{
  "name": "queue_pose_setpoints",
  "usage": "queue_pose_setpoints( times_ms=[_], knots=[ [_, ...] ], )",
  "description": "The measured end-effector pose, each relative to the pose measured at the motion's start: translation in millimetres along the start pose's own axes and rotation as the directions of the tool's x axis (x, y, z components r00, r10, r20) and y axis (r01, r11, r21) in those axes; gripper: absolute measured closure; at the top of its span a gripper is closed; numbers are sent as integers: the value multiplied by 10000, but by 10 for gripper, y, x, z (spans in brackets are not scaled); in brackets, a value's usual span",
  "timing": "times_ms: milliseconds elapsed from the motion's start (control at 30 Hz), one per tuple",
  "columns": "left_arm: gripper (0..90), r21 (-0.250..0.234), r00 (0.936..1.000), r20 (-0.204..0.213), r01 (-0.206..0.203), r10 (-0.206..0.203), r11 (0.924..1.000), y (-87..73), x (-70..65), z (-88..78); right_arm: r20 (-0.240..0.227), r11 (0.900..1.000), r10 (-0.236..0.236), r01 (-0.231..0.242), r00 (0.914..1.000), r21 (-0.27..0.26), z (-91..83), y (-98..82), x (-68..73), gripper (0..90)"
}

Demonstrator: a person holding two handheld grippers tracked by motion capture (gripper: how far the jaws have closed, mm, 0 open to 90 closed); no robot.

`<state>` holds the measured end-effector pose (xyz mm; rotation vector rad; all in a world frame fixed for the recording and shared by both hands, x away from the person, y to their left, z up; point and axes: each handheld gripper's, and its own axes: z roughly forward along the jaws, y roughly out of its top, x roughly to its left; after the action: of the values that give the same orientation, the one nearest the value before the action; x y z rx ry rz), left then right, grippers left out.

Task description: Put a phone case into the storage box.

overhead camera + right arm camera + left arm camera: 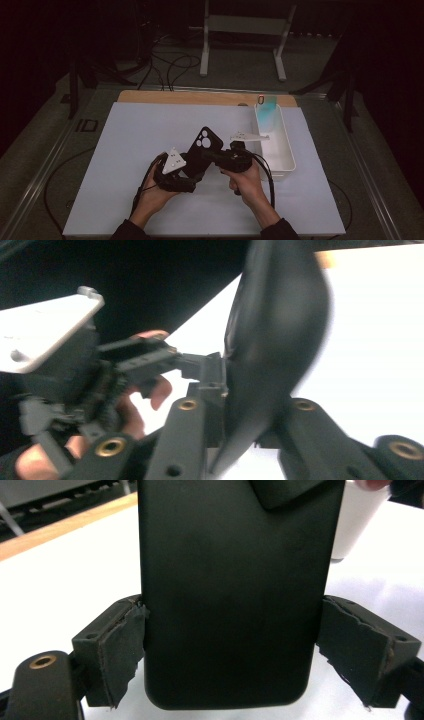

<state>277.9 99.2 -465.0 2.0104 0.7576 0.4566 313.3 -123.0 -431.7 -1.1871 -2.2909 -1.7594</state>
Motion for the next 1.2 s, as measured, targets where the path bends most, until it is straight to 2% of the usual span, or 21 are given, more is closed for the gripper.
queue_pose_setpoints(
  times_ms=[33,67,100,133,200,333,567,767,933,1200],
  knots=[
    [134,95,9998,177,80,-82,9999,0,6,8,-13,10000,-76,76,10000,1,0,1,12,807],
    [131,95,9998,177,80,-82,9999,0,6,8,-13,10000,-76,76,10000,1,0,1,12,807],
    [131,77,9999,105,62,-63,10000,-2,4,7,162,9995,-308,307,9994,66,5,3,41,813],
    [129,89,9997,206,111,-113,9999,0,15,0,278,9991,-412,410,9988,89,8,5,50,813],
    [117,46,9998,120,141,-142,9999,2,26,-13,251,9993,-374,373,9990,62,7,5,48,814],
    [105,-20,9994,217,268,-268,9996,6,54,-39,337,9990,-456,454,9984,39,1,6,46,815],
    [95,-107,9962,669,561,-552,9984,6,119,-108,403,9987,-501,505,9979,-78,-37,15,45,816],
    [94,57,9875,1302,889,-889,9960,-15,168,-117,211,9972,-706,711,9973,-238,-78,23,65,816],
    [89,216,9809,1715,899,-923,9957,-40,184,-99,29,9946,-984,984,9951,-323,-118,37,84,816],
    [105,185,9652,2435,938,-955,9954,-51,189,-94,-742,9893,-1415,1383,9871,-474,-177,43,127,815]
  ],
)
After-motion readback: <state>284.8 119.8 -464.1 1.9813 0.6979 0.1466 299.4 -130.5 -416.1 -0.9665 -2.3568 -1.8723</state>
